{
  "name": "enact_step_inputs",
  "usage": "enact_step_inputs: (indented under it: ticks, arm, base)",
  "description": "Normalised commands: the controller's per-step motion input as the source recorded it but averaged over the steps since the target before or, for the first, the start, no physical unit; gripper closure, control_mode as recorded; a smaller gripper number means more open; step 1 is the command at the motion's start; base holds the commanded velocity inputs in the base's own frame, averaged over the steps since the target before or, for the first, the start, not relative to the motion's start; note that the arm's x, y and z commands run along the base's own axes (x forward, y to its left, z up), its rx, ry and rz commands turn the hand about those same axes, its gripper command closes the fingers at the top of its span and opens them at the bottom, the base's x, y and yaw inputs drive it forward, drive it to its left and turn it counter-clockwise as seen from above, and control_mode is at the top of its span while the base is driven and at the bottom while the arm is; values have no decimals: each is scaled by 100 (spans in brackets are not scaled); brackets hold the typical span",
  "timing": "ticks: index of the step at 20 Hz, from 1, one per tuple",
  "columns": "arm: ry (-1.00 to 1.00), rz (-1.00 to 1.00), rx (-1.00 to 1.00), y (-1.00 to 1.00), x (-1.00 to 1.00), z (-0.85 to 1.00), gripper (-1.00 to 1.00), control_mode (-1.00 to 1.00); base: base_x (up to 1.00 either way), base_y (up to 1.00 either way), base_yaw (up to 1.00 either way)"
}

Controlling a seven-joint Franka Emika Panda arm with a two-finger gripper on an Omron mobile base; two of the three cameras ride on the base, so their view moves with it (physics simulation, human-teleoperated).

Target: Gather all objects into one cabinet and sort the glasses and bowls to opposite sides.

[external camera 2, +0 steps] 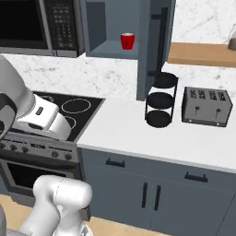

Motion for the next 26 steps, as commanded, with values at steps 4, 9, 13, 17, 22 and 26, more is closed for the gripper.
enact_step_inputs:
  ticks: [4,9,13,17,22,26]
  arm:
    - [0,0,0,0,0,0,-100,100]
    - [0,0,0,0,0,0,-100,100]
    - [0,0,0,0,0,0,-100,100]
    - [0,0,0,0,0,0,-100,100]
    - [0,0,0,0,0,0,-100,100]
    - [0,0,0,0,0,0,-100,100]
  base:
    - [61,-21,2]
    - [65,0,0]
    - [63,-2,0]
    - [53,-10,0]
    - [42,-10,-7]
    - [33,-1,-12]
